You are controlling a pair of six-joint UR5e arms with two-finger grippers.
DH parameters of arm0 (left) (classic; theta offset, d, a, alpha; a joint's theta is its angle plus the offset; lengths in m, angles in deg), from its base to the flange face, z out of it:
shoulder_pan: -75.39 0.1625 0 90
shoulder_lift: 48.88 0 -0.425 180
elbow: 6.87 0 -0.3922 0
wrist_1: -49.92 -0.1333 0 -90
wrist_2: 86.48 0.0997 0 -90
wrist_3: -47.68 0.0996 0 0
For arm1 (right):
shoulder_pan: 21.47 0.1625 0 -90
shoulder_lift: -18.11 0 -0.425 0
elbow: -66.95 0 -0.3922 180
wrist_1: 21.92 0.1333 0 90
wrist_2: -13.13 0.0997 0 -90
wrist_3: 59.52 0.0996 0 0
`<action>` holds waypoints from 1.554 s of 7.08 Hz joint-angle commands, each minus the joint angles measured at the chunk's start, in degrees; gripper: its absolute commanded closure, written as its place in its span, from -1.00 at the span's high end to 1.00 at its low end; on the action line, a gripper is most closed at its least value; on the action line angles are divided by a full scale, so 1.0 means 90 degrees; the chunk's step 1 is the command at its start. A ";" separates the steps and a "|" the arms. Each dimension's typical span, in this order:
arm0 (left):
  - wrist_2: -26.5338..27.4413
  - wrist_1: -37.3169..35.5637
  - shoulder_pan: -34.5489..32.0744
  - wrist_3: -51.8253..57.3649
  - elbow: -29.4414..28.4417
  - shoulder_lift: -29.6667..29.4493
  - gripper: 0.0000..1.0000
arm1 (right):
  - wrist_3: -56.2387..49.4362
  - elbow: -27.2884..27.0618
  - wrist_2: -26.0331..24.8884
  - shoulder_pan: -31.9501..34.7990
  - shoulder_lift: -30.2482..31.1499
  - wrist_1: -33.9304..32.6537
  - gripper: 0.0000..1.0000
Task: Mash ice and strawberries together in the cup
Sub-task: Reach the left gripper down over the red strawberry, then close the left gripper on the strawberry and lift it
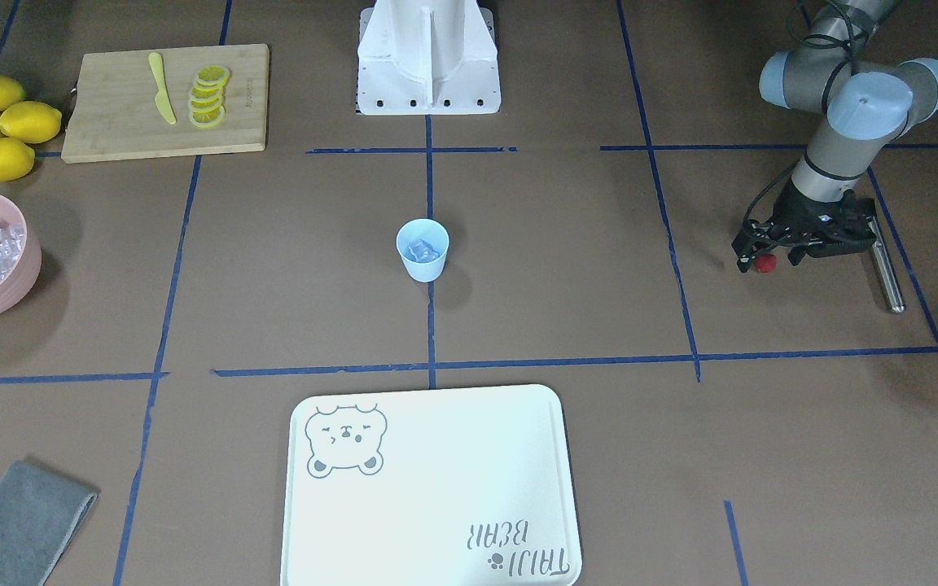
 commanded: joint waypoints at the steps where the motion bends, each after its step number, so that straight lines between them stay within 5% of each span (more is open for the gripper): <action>1: -0.0013 0.0000 0.0000 -0.0017 -0.0002 0.0010 0.63 | 0.0000 0.0002 0.0000 0.0000 -0.0007 0.0001 0.99; 5: -0.0042 -0.0039 0.0000 -0.0026 0.0008 0.0019 -0.15 | 0.0010 0.0002 0.0000 0.0000 -0.0036 0.0001 0.99; 7: -0.0101 -0.0068 -0.0039 -0.0007 0.0202 0.0068 -0.92 | 0.0117 -0.0008 0.0000 0.0000 -0.0045 0.0001 0.99; 9: -0.0675 -0.0611 -0.0204 -0.0007 0.0854 0.0079 -1.00 | 0.0117 0.0011 0.0000 0.0000 -0.0036 0.0001 0.99; 11: -0.0687 -0.2151 -0.0215 -0.0065 0.1898 -0.0426 -1.00 | 0.0088 0.0205 0.0010 0.0000 0.0013 0.0001 0.99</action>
